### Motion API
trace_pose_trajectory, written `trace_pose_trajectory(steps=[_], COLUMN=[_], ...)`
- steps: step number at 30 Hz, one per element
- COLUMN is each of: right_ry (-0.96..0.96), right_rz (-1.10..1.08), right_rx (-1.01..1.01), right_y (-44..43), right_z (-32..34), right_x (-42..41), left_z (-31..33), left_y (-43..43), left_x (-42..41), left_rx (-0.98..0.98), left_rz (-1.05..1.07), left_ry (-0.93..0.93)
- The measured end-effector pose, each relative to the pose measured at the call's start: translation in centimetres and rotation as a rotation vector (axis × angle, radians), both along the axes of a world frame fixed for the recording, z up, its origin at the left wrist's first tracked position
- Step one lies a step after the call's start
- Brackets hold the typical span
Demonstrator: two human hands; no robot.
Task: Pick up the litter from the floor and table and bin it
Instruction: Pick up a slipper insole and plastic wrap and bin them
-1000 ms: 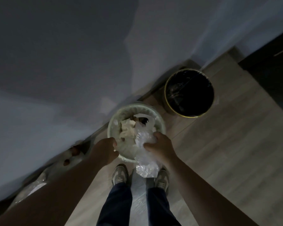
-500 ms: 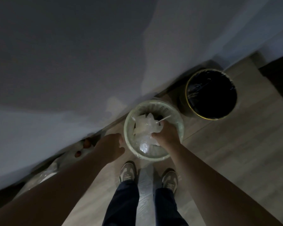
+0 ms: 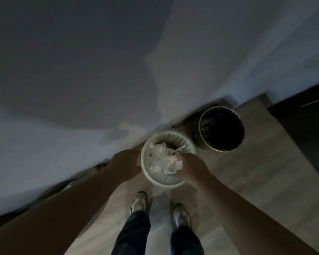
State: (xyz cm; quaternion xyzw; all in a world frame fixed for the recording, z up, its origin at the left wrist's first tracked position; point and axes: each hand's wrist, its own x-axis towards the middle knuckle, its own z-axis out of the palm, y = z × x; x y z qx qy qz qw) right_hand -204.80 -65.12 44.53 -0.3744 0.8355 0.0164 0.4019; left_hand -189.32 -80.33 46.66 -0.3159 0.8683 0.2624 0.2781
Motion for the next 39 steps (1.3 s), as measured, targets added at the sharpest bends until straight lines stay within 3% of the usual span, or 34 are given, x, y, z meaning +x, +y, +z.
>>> trace_pose_trajectory(steps=[7,14,21,30,39], right_ry=[0.065,0.166,0.316,0.345,0.223], right_rz=[0.255,0.436,0.622,0.901,1.221], right_rx=[-0.065,-0.308,-0.594,-0.979,-1.222], right_y=[1.1,2.5,0.9,-1.3,-0.6], right_z=[15.7,33.9,51.1,65.3,71.0], right_x=[-2.2,-6.0,-4.7,9.0,33.1], left_z=[14.7,30.8,47.0,60.8,65.9], left_y=[1.4,4.1,6.0,10.5,21.8], left_x=[-0.2,0.0,4.4,19.0,42.1], left_rx=[-0.045,-0.168,-0.425,-0.817,-1.132], left_rz=[0.114,0.206,0.302,0.571,0.868], left_ry=[0.062,0.230,0.401,0.536,0.392])
